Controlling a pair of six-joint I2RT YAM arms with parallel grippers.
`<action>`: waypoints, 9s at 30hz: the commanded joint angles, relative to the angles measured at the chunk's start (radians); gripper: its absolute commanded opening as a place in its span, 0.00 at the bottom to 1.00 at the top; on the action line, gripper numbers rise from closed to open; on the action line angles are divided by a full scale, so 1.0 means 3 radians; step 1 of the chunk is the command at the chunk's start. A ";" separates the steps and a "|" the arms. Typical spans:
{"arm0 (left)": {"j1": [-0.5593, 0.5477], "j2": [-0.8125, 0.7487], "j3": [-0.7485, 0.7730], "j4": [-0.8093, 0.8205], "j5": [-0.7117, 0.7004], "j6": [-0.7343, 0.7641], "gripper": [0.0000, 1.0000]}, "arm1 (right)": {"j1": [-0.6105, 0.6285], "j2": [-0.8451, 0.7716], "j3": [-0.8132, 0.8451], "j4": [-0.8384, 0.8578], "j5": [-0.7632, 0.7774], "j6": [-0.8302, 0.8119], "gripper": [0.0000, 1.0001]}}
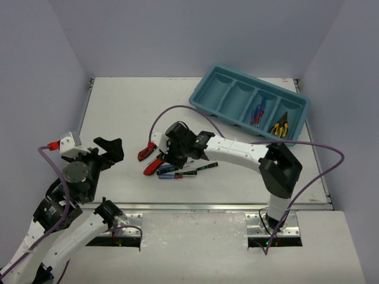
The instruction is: Sort the tools into containers
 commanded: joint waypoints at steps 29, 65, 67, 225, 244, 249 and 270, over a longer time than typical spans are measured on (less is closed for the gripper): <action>0.0041 0.0064 0.0046 0.0082 0.0025 0.0016 1.00 | 0.0043 0.1134 0.0621 -0.0155 0.0404 -0.0459 0.29; 0.0043 -0.0018 0.0036 0.0090 0.0029 0.0023 1.00 | -0.3261 -0.0068 0.0581 -0.0024 0.0805 0.2869 0.00; 0.0046 -0.0013 0.0036 0.0086 0.0020 0.0020 1.00 | -0.3363 0.0040 0.0645 -0.0007 0.0794 0.2983 0.01; 0.0077 -0.0545 0.0056 -0.0025 -0.0185 -0.0143 1.00 | 0.1020 0.0848 0.0309 -0.0763 0.0980 0.2586 0.44; 0.0079 -0.0537 0.0056 -0.0025 -0.0185 -0.0138 1.00 | 0.1072 0.0283 -0.0036 -0.0340 0.0918 0.2465 0.44; 0.0079 -0.0527 0.0056 -0.0025 -0.0183 -0.0136 1.00 | 0.1241 0.0368 0.0039 -0.0219 0.0409 0.1918 0.30; 0.0077 -0.0496 0.0056 -0.0020 -0.0185 -0.0138 1.00 | 0.1322 0.0881 0.0185 -0.0484 0.0150 0.0971 0.29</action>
